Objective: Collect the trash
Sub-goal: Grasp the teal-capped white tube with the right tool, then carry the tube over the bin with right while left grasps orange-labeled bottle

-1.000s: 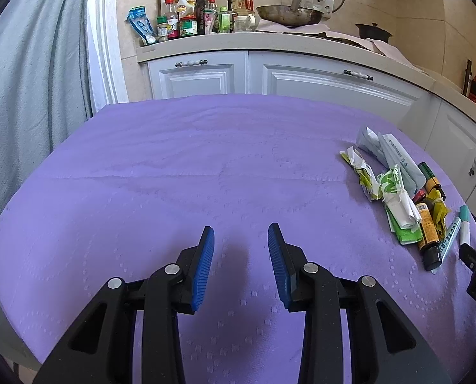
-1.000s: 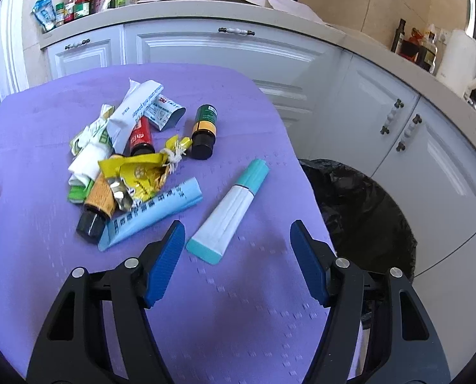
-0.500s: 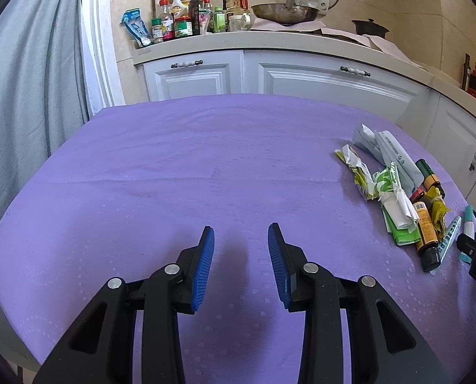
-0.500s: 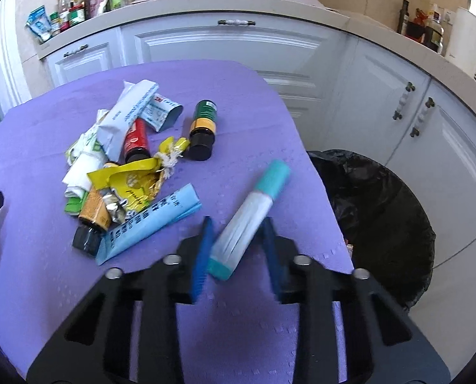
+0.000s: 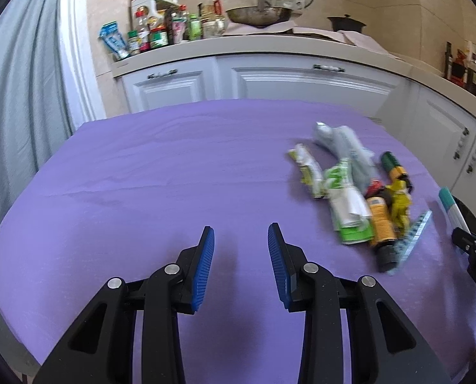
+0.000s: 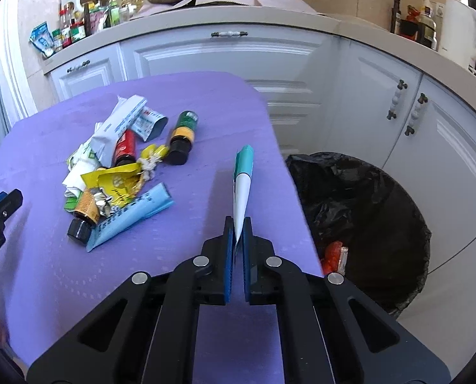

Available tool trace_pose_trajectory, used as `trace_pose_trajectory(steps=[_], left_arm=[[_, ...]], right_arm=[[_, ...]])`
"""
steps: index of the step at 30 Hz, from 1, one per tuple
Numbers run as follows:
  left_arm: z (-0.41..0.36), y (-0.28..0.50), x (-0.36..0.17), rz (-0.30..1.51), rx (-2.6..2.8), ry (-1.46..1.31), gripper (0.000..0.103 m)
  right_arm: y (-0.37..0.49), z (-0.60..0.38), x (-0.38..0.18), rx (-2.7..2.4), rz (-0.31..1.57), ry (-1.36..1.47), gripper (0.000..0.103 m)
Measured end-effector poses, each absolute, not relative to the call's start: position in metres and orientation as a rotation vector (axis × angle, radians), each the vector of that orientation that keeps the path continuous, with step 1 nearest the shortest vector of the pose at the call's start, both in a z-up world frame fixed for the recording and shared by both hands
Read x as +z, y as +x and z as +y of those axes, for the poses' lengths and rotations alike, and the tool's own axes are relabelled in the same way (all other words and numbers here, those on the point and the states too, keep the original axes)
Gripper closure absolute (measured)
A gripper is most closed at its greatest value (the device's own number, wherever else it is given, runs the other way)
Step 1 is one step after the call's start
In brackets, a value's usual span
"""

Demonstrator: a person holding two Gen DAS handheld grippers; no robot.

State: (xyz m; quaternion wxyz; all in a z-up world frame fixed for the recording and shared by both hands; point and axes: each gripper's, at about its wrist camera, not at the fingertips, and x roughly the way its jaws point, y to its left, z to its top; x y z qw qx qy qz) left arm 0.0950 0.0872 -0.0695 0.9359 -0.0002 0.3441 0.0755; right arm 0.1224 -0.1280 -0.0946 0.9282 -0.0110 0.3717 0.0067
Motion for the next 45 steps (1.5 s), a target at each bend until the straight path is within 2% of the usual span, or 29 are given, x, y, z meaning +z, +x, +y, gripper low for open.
trace_pose_trajectory(steps=[14, 32, 34, 45], left_arm=[[0.016, 0.103, -0.073, 0.716, 0.039, 0.056, 0.067], [-0.004, 0.115, -0.088, 0.778, -0.027, 0.070, 0.067], [-0.005, 0.115, -0.090, 0.790, -0.046, 0.058, 0.078], [0.000, 0.102, -0.081, 0.727, -0.065, 0.058, 0.079]], right_arm=[[0.114, -0.176, -0.091, -0.033, 0.694, -0.015, 0.098], [0.119, -0.187, -0.101, -0.036, 0.712, 0.011, 0.098], [0.119, -0.185, -0.102, -0.034, 0.714, 0.009, 0.098], [0.114, -0.179, -0.098, -0.028, 0.702, -0.007, 0.098]])
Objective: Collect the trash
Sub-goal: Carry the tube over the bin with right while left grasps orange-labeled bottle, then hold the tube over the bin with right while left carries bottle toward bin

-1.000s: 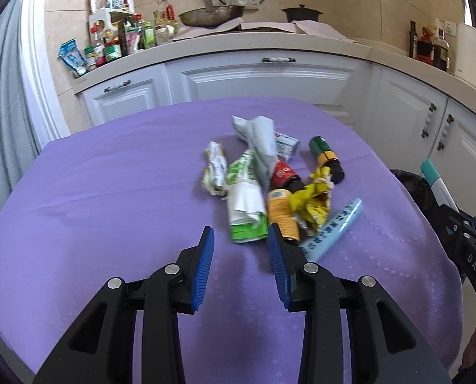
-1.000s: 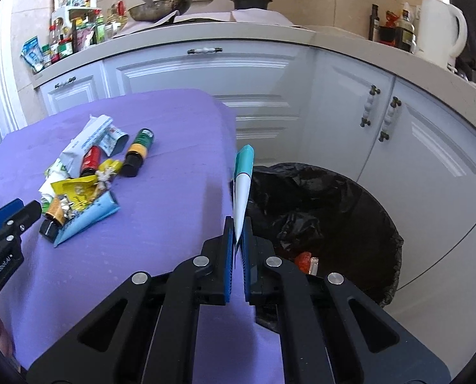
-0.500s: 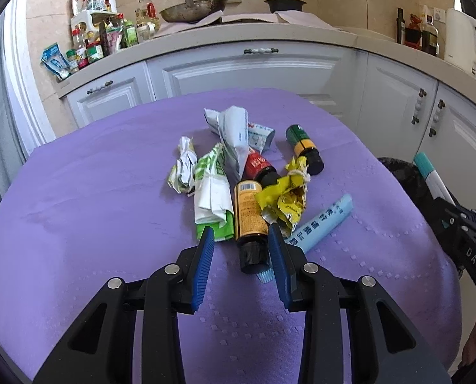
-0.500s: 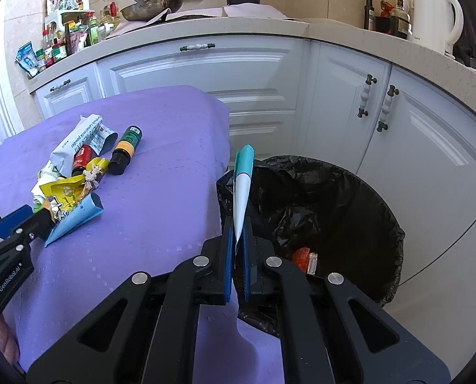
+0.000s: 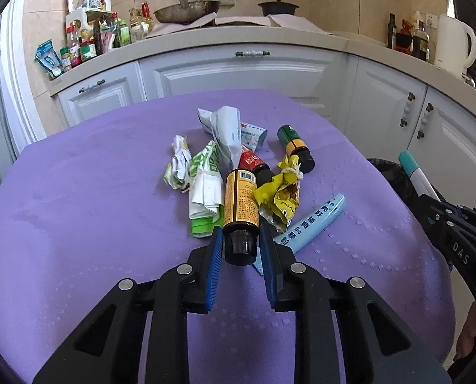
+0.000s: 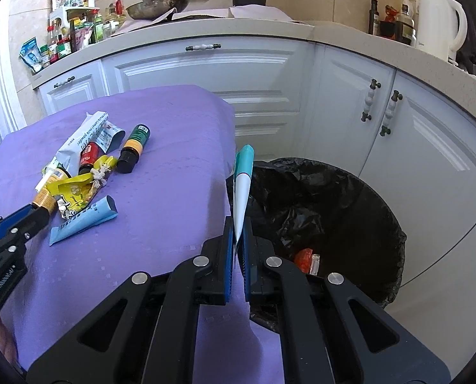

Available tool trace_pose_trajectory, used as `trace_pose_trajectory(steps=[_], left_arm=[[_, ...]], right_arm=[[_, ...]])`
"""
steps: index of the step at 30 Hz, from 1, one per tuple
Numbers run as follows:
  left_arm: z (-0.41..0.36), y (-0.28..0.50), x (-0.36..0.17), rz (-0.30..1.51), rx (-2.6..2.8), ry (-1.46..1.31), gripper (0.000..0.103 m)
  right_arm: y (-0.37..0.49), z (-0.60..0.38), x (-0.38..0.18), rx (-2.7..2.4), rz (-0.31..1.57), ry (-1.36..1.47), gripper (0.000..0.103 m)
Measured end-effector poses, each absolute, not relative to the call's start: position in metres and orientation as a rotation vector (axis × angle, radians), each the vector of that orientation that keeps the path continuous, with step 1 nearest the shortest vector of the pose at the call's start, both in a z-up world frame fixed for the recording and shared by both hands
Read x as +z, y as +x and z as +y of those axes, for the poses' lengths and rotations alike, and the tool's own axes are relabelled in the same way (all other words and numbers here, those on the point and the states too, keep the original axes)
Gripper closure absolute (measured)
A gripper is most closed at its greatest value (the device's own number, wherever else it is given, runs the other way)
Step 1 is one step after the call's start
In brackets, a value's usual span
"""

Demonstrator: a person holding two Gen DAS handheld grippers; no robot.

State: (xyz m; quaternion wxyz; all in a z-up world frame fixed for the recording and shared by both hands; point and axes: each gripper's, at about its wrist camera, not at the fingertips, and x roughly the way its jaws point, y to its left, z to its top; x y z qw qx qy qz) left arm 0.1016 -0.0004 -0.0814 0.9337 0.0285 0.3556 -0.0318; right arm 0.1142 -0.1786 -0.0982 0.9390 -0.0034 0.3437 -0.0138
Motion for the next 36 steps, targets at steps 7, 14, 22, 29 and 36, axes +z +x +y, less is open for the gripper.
trace_pose_trajectory(steps=[7, 14, 22, 29, 36], left_arm=[[0.001, 0.093, -0.063, 0.666, -0.062, 0.050, 0.079], [-0.014, 0.090, -0.047, 0.608, -0.097, 0.061, 0.079], [-0.048, 0.095, -0.040, 0.574, -0.181, 0.090, 0.079], [-0.084, 0.102, -0.039, 0.559, -0.245, 0.122, 0.079], [-0.120, 0.108, -0.045, 0.556, -0.301, 0.166, 0.079]], right_arm=[[0.109, -0.183, -0.092, -0.047, 0.679, -0.015, 0.098], [0.105, -0.200, -0.084, -0.098, 0.654, -0.014, 0.098], [0.104, -0.236, -0.082, -0.175, 0.635, 0.001, 0.098], [0.103, -0.260, -0.086, -0.221, 0.632, 0.002, 0.098], [0.104, -0.282, -0.089, -0.242, 0.631, 0.020, 0.098]])
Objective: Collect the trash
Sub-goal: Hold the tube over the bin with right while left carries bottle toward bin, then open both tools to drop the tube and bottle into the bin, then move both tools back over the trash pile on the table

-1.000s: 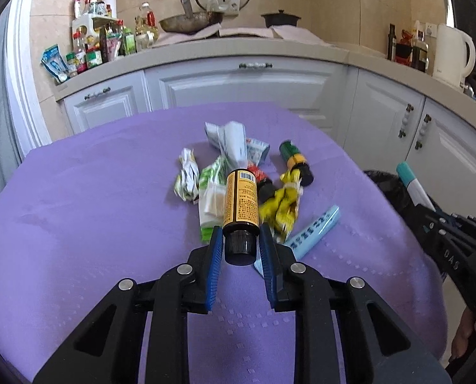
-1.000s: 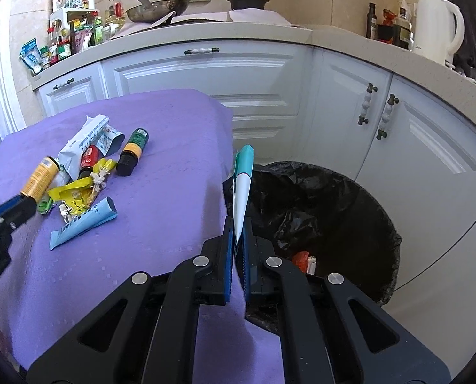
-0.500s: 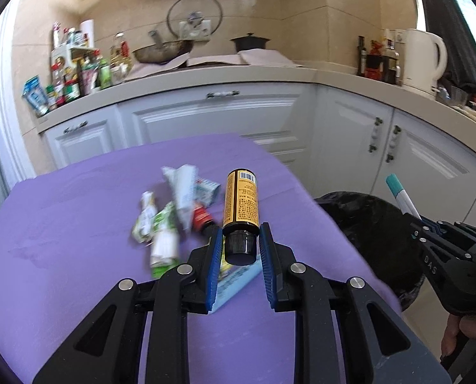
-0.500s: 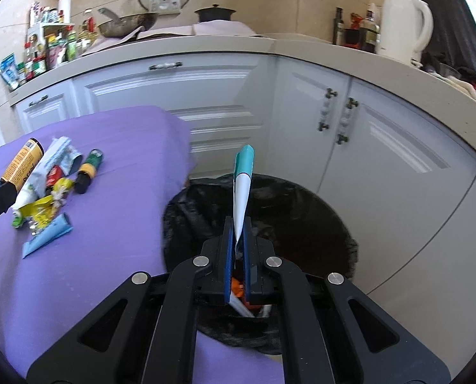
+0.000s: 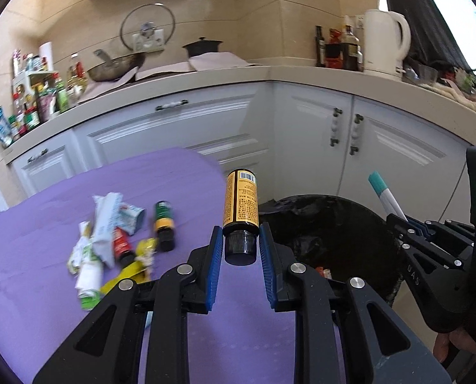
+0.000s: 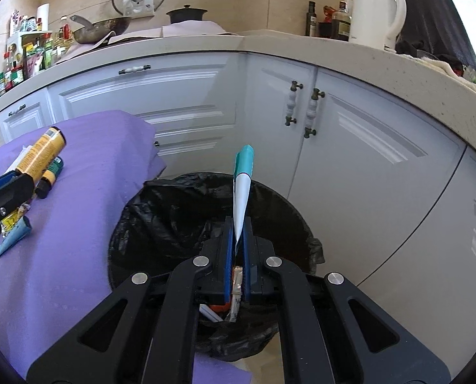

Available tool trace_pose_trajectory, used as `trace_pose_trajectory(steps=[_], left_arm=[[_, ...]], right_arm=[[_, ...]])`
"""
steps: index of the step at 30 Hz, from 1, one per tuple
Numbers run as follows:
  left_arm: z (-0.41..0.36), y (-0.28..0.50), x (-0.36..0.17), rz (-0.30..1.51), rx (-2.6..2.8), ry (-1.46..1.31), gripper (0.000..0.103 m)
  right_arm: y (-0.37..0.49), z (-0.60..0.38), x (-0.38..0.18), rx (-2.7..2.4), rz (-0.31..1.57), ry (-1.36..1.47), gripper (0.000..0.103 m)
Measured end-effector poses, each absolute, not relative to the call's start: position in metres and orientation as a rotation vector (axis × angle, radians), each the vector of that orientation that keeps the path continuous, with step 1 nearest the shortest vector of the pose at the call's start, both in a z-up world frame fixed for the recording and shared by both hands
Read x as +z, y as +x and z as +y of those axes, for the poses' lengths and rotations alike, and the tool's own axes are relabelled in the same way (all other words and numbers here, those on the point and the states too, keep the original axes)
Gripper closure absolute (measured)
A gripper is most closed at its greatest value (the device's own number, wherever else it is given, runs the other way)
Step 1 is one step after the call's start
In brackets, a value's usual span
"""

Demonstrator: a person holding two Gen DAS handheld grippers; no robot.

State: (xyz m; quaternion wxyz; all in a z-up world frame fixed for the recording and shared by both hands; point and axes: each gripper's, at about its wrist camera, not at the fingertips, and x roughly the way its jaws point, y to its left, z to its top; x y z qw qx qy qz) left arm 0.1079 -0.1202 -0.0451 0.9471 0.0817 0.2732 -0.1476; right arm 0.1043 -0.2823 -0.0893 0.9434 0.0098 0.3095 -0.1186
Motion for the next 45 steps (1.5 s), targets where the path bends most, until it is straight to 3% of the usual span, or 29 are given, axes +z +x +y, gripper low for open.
trace_pose_trajectory(steps=[11, 15, 17, 20, 25, 30, 33, 45], left_arm=[[-0.162, 0.126, -0.059, 0.579, -0.329, 0.218, 0.079], [-0.173, 0.135, -0.065, 0.612, -0.350, 0.235, 0.078], [-0.175, 0.136, -0.065, 0.617, -0.349, 0.236, 0.078], [-0.175, 0.137, -0.065, 0.618, -0.343, 0.234, 0.070], [-0.171, 0.136, -0.063, 0.620, -0.326, 0.215, 0.069], [-0.154, 0.131, -0.059, 0.624, -0.299, 0.205, 0.069], [-0.139, 0.126, -0.057, 0.627, -0.276, 0.194, 0.069], [-0.050, 0.106, -0.055, 0.642, -0.099, 0.157, 0.069]], right_arm=[[0.119, -0.305, -0.101, -0.246, 0.646, 0.041, 0.097], [0.124, -0.313, -0.107, -0.250, 0.660, 0.062, 0.079], [0.125, -0.316, -0.108, -0.255, 0.662, 0.073, 0.079], [0.124, -0.318, -0.109, -0.258, 0.664, 0.080, 0.079], [0.123, -0.315, -0.108, -0.257, 0.669, 0.090, 0.078], [0.120, -0.303, -0.103, -0.241, 0.671, 0.093, 0.076], [0.118, -0.292, -0.099, -0.220, 0.668, 0.096, 0.069], [0.114, -0.223, -0.089, -0.093, 0.674, 0.051, 0.068]])
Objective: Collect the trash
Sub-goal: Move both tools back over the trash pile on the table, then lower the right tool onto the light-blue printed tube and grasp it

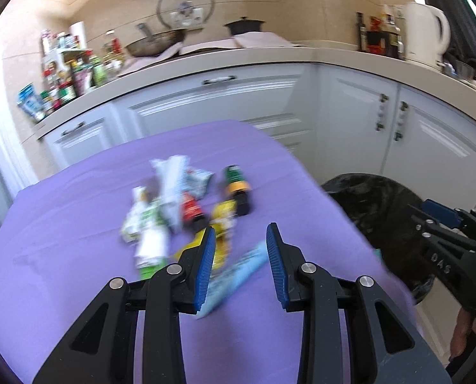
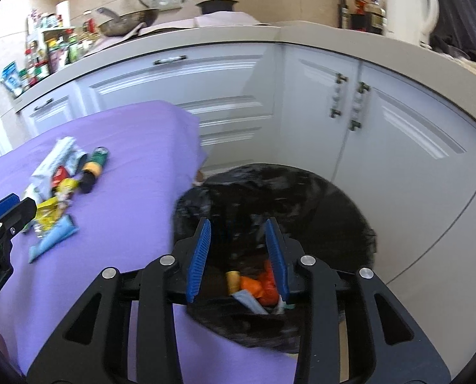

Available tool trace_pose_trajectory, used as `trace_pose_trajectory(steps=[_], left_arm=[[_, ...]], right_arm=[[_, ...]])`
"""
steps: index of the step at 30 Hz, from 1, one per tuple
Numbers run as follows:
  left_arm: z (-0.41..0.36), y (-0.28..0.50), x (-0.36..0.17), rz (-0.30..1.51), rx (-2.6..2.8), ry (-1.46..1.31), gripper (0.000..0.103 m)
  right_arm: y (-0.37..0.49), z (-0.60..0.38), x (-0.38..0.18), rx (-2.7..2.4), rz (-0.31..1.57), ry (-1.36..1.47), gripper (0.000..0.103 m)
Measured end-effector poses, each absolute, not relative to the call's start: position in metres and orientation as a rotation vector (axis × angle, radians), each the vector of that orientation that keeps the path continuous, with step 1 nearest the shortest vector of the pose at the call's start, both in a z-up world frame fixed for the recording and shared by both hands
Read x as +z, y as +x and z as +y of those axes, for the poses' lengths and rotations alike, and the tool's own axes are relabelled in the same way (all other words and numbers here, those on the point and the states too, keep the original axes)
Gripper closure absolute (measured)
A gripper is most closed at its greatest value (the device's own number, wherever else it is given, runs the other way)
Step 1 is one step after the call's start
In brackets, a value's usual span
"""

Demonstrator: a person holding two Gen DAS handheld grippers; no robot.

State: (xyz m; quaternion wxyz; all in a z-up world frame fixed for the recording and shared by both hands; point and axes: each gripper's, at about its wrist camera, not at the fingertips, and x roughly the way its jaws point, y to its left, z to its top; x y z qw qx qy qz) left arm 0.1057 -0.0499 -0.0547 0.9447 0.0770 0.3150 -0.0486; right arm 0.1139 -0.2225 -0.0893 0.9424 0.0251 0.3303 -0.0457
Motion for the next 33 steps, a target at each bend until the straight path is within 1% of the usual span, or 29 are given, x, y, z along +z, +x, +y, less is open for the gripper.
trace_pose_trajectory(steps=[7, 9, 10, 11, 18, 24, 27, 28, 33], left_arm=[[0.008, 0.095, -0.054, 0.638, 0.015, 0.113, 0.069], [0.024, 0.093, -0.054, 0.639, 0.039, 0.099, 0.069], [0.032, 0.092, -0.055, 0.640, 0.053, 0.091, 0.069], [0.039, 0.091, -0.055, 0.641, 0.064, 0.086, 0.069], [0.084, 0.084, -0.060, 0.648, 0.142, 0.056, 0.069], [0.113, 0.083, -0.065, 0.655, 0.199, 0.032, 0.069], [0.124, 0.083, -0.065, 0.652, 0.220, 0.029, 0.069], [0.128, 0.084, -0.065, 0.652, 0.224, 0.029, 0.069], [0.138, 0.085, -0.067, 0.655, 0.235, 0.013, 0.069]], right_arm=[[0.109, -0.169, -0.083, -0.009, 0.671, -0.007, 0.067], [0.109, -0.155, -0.082, 0.012, 0.675, -0.019, 0.064], [0.108, -0.147, -0.082, 0.024, 0.676, -0.024, 0.059], [0.107, -0.139, -0.082, 0.034, 0.675, -0.030, 0.057], [0.108, -0.092, -0.085, 0.104, 0.703, -0.085, 0.056], [0.113, -0.076, -0.088, 0.120, 0.732, -0.089, 0.056], [0.118, -0.070, -0.090, 0.111, 0.754, -0.084, 0.053], [0.120, -0.069, -0.091, 0.108, 0.763, -0.078, 0.050], [0.124, -0.065, -0.097, 0.100, 0.801, -0.064, 0.049]])
